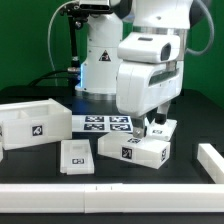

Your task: Assemble cabinet

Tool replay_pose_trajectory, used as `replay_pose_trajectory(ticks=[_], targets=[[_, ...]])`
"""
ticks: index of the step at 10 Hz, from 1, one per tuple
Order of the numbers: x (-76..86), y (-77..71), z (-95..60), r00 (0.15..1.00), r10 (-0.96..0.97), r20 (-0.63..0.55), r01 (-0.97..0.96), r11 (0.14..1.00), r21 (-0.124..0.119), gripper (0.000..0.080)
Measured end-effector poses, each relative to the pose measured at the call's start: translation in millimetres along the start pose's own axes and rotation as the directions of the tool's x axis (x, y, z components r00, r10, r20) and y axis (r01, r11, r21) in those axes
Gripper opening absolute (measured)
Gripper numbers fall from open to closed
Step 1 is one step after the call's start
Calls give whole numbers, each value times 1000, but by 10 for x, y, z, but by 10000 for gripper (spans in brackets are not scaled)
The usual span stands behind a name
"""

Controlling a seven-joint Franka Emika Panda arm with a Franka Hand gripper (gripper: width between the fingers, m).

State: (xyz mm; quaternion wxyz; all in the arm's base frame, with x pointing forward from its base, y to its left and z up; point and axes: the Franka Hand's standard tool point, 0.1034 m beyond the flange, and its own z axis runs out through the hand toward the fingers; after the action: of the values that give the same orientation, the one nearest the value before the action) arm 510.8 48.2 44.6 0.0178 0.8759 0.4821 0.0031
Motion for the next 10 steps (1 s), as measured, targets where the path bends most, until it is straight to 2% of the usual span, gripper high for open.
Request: replay_pose_trajectory(ticks=[1,3,6,7,8,9,10], targets=[[-77,-51,104,1000,6,11,-7,1000,18,797],[-72,-90,270,1000,8,-4,-8,1000,17,797],[-157,1,372,1000,1,0,-1,1000,25,797],[-152,-4,372,1000,-1,0,1,1000,25,652],[-153,-5,374,1000,-1,0,1,1000,25,652],[-152,-3,373,1000,0,0,0,1000,25,552],[-152,-3,372,1000,-1,0,1,1000,25,552]])
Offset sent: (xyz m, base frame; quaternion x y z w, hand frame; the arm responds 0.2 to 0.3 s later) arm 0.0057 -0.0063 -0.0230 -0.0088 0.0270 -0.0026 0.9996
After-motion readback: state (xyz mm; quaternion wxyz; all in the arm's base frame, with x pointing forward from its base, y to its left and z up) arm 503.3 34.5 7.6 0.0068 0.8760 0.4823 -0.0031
